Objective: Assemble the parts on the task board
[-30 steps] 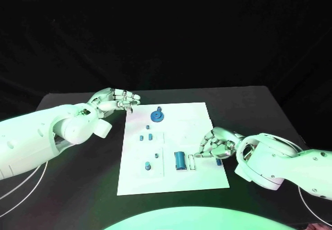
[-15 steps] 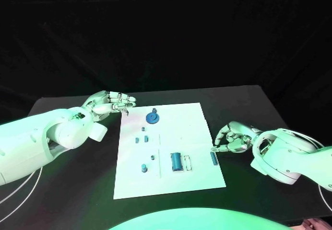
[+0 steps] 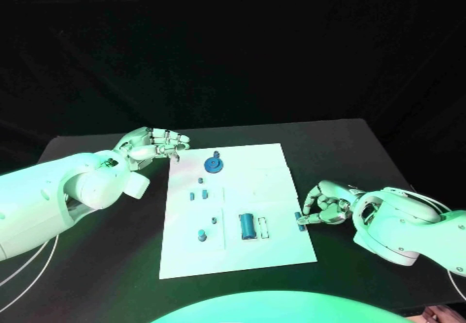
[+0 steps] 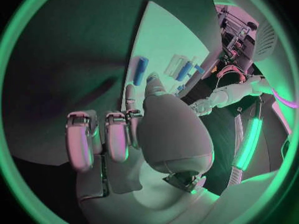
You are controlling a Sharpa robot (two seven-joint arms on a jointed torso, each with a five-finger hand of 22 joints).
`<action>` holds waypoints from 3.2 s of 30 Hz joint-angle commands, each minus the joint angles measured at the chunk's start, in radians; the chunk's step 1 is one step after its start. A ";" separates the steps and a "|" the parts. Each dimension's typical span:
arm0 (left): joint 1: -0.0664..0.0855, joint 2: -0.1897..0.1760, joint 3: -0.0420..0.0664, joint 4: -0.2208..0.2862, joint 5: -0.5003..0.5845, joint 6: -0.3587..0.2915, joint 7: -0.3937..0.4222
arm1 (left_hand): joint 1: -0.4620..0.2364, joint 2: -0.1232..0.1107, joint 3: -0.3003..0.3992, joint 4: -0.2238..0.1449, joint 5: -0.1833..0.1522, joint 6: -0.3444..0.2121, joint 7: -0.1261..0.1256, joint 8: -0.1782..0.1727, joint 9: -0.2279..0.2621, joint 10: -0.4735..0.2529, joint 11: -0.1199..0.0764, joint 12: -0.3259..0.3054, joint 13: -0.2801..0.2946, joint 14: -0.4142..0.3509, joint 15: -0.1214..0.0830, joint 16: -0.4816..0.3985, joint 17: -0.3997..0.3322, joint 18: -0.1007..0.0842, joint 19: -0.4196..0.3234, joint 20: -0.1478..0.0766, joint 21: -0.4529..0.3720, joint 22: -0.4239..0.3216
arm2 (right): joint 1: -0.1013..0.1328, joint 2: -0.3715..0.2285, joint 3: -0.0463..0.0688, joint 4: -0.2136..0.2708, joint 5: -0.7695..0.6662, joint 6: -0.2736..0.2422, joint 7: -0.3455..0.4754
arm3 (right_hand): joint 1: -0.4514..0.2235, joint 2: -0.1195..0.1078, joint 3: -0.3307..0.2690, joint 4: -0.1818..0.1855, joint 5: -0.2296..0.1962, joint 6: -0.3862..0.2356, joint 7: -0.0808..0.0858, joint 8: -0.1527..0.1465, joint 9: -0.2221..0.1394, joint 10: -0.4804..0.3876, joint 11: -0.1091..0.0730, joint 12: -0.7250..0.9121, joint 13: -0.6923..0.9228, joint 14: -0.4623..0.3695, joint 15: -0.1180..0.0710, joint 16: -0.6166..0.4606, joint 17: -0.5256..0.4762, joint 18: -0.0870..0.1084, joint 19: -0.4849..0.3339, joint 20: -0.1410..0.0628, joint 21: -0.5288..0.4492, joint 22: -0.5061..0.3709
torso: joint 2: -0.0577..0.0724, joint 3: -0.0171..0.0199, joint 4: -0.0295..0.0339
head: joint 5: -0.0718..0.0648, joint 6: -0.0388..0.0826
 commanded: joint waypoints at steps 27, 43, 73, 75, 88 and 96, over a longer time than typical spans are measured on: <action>0.000 -0.006 0.000 0.006 0.007 0.014 0.011 | -0.010 0.001 -0.002 0.003 0.006 -0.004 0.009 0.000 0.002 -0.009 -0.002 0.005 -0.002 0.003 0.006 -0.004 -0.002 0.015 -0.005 0.003 -0.005 -0.002 | -0.049 0.091 -0.001 -0.053 -0.140 0.075 -0.065 | 0.195 -0.029 0.205 -0.033 -0.003 0.050 -0.013 -0.043 -0.026 0.051 -0.012 -0.006 0.190 0.091 -0.009 0.006 0.209 -0.010 0.098 -0.011 0.011 0.257 | -0.001 -0.0010 -0.0007 | 0.001 -0.005; 0.000 -0.009 0.000 0.009 0.005 0.013 0.009 | -0.009 0.001 -0.001 0.002 0.006 -0.004 0.009 0.000 0.002 -0.009 -0.002 0.006 -0.002 0.003 0.005 -0.004 -0.002 0.015 -0.005 0.002 -0.005 -0.002 | -0.051 0.100 -0.001 -0.026 -0.158 0.031 -0.095 | 0.124 -0.123 0.500 -0.044 0.244 0.062 -0.011 -0.051 -0.014 0.051 -0.012 -0.011 0.191 0.091 -0.009 0.006 0.209 -0.011 0.099 -0.011 0.014 0.258 | -0.001 -0.0002 -0.0012 | 0.003 -0.004; 0.000 -0.009 0.000 0.013 0.005 0.012 0.007 | -0.009 0.001 -0.001 0.001 0.006 -0.003 0.009 0.001 0.002 -0.010 -0.002 0.008 -0.003 0.003 0.005 -0.004 -0.002 0.015 -0.004 0.002 -0.006 -0.003 | -0.020 0.202 0.000 0.017 0.164 -0.091 -0.085 | -0.210 -0.129 0.689 -0.061 0.281 0.026 -0.010 -0.027 0.047 0.059 -0.011 -0.004 0.198 0.093 -0.008 0.008 0.216 -0.013 0.103 -0.010 0.025 0.261 | -0.001 -0.0004 -0.0001 | 0.004 -0.013; 0.000 -0.010 0.000 0.014 0.005 0.012 0.007 | -0.009 0.001 -0.001 0.001 0.006 -0.003 0.009 0.001 0.002 -0.010 -0.002 0.008 -0.003 0.003 0.005 -0.004 -0.002 0.015 -0.004 0.002 -0.006 -0.003 | -0.021 0.208 0.000 0.015 0.170 -0.089 -0.084 | -0.218 -0.130 0.689 -0.060 0.278 0.027 -0.010 -0.027 0.047 0.059 -0.011 -0.004 0.198 0.093 -0.008 0.008 0.216 -0.013 0.103 -0.010 0.025 0.261 | -0.001 -0.0004 -0.0004 | 0.005 -0.013; 0.001 -0.012 0.000 0.014 0.005 0.015 0.003 | -0.011 0.002 -0.001 0.003 0.006 -0.003 0.009 0.001 0.002 -0.010 -0.001 0.008 -0.003 0.003 0.006 -0.004 -0.003 0.015 -0.003 0.002 -0.007 -0.004 | -0.026 0.225 0.000 0.006 0.177 -0.064 -0.094 | -0.281 -0.151 0.679 -0.050 0.236 0.031 -0.010 -0.032 0.047 0.061 -0.009 0.000 0.200 0.093 -0.007 0.007 0.215 -0.012 0.102 -0.009 0.022 0.260 | -0.001 0.0002 -0.0017 | 0.010 -0.019; 0.001 -0.012 0.000 0.014 0.005 0.019 0.000 | -0.011 0.002 -0.001 0.003 0.006 -0.003 0.009 0.001 0.002 -0.010 -0.001 0.008 -0.003 0.003 0.006 -0.004 -0.003 0.015 -0.003 0.002 -0.007 -0.004 | -0.027 0.222 0.000 0.008 0.169 -0.057 -0.097 | -0.282 -0.153 0.678 -0.051 0.232 0.033 -0.010 -0.032 0.047 0.062 -0.009 0.002 0.202 0.093 -0.007 0.007 0.214 -0.012 0.102 -0.009 0.021 0.260 | -0.001 0.0003 -0.0015 | 0.010 -0.020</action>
